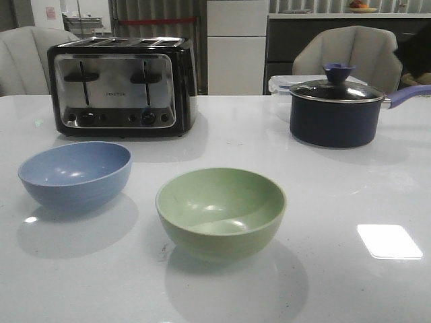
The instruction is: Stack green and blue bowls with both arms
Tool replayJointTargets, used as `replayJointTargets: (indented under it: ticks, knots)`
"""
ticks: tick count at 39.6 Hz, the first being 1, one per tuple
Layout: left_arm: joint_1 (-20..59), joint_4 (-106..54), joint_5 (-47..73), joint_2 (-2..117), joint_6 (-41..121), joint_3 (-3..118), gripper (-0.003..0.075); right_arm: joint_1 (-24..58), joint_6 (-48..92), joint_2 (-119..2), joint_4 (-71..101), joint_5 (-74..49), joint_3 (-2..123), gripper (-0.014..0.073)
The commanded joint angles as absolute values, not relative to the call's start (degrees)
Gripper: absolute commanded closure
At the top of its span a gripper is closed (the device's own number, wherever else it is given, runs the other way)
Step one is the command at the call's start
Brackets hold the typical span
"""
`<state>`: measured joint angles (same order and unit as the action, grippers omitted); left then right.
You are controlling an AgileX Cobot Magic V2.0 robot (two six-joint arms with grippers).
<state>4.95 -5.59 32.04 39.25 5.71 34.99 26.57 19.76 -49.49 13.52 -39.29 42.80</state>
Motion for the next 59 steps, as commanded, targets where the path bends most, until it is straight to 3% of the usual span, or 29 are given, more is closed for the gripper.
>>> replayJointTargets:
  ticks: [1, 14, 22, 43, 50, 59]
  knots:
    - [5.2, -5.44, 26.26, 40.2, 6.02, 36.62, 0.0215, 26.65, 20.29, -46.17, 13.56, -36.63, 41.99, 0.0212]
    - [9.6, -5.51, 26.37, 50.28, 7.25, 39.27, 0.0205, 26.65, 20.29, -44.6, 13.56, -36.83, 40.74, 0.0212]
    - [11.0, -7.08, 26.74, 62.82, 7.1, 44.39, 0.0099, 26.65, 20.29, -44.6, 13.56, -36.83, 40.74, 0.0212]
    - [11.0, -7.78, 26.54, 92.52, 7.1, 61.09, 0.01, 26.65, 20.29, -44.6, 13.56, -36.88, 40.74, 0.0212]
    - [11.0, -7.78, 26.54, 98.69, 7.1, 64.36, 0.0165, 26.65, 20.29, -44.6, 13.56, -36.88, 40.74, 0.0212]
    - [11.0, -7.78, 26.52, 101.83, 7.1, 66.0, 0.0361, 26.65, 20.29, -44.6, 13.56, -36.88, 40.74, 0.0212]
